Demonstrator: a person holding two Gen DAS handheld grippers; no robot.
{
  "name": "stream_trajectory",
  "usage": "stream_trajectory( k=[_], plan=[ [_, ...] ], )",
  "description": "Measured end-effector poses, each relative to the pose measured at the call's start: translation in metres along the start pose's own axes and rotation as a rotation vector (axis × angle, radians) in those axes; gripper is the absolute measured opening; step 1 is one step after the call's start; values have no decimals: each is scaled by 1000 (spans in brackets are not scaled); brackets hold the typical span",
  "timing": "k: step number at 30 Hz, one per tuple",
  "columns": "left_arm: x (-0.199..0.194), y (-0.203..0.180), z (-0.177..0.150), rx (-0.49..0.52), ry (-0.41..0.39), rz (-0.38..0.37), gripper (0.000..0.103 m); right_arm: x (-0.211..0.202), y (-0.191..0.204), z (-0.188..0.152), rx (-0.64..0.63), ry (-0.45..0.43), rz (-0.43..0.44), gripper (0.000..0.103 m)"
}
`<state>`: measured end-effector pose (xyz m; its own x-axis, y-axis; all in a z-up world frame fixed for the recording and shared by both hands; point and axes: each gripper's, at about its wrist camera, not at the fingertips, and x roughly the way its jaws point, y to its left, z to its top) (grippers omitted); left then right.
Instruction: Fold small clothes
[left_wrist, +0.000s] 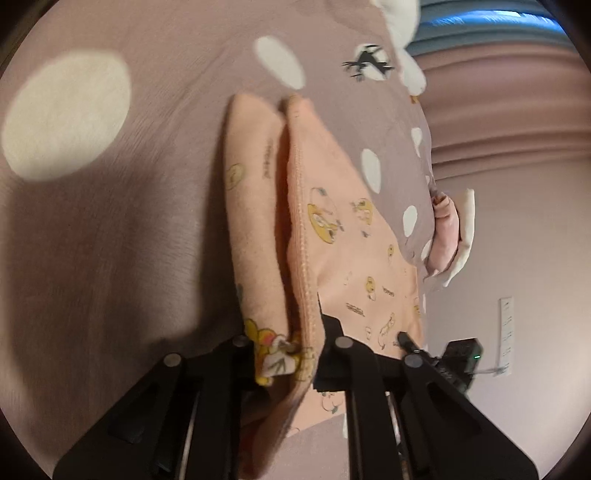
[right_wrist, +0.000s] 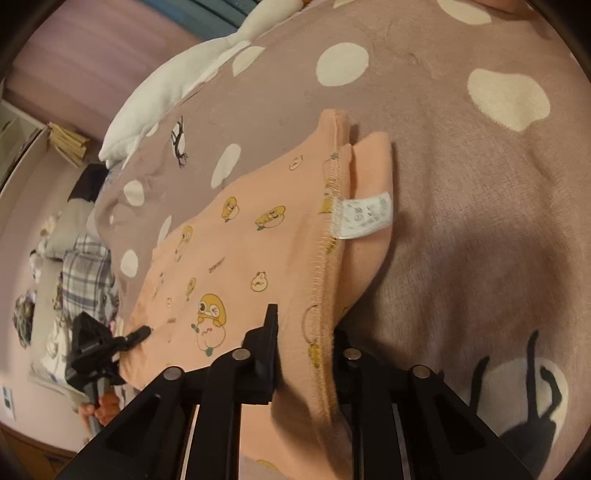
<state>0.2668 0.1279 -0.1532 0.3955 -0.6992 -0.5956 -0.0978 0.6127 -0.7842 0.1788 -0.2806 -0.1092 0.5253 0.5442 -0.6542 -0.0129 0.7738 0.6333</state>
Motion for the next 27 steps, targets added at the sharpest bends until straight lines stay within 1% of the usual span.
stream_trajectory(
  k=[3,4,7,11,13,14,16,17,18,19,20,21,22,23,24,25,26,27],
  plan=[
    [-17,-15,-9,15,-16,-81,11,-12,7,-2,12,-3,41,16],
    [-24,-20,-16,28,-9,-96,11,-18,9,-4,15,1,47,16],
    [-41,-26,-38,61,7,-107,11,-38,12,-20,2,23,43,16],
    [-64,-18,-87,89,41,-69,11,-61,8,-56,-2,75,32,16],
    [-71,-9,-111,82,54,-59,11,-71,8,-76,-14,93,29,16],
    [-74,-4,-125,77,64,-42,11,-76,7,-88,-16,102,32,16],
    [-78,2,-144,87,68,-9,11,-81,7,-102,-10,113,26,16],
    [-80,5,-154,97,67,21,11,-84,5,-112,-14,119,18,16],
    [-80,7,-160,102,69,34,11,-83,7,-115,-17,120,10,16],
    [-80,9,-166,112,68,51,12,-82,6,-119,-21,122,-5,16],
    [-79,10,-170,123,63,75,13,-79,4,-123,-26,132,-39,16],
    [-78,11,-173,134,59,94,16,-75,0,-126,-40,138,-91,16],
    [-76,12,-173,142,56,115,18,-72,0,-126,-46,141,-121,18],
    [-75,13,-174,146,45,131,19,-69,-5,-127,-32,143,-159,27],
    [-75,12,-174,152,39,138,22,-70,-6,-127,-22,137,-166,31],
    [-76,12,-174,154,32,142,29,-73,-6,-126,-20,121,-174,31],
    [-79,13,-173,157,22,150,34,-81,-3,-124,-36,78,-207,33],
    [-79,12,-172,156,10,159,44,-86,0,-125,-52,52,-226,35]
  ],
)
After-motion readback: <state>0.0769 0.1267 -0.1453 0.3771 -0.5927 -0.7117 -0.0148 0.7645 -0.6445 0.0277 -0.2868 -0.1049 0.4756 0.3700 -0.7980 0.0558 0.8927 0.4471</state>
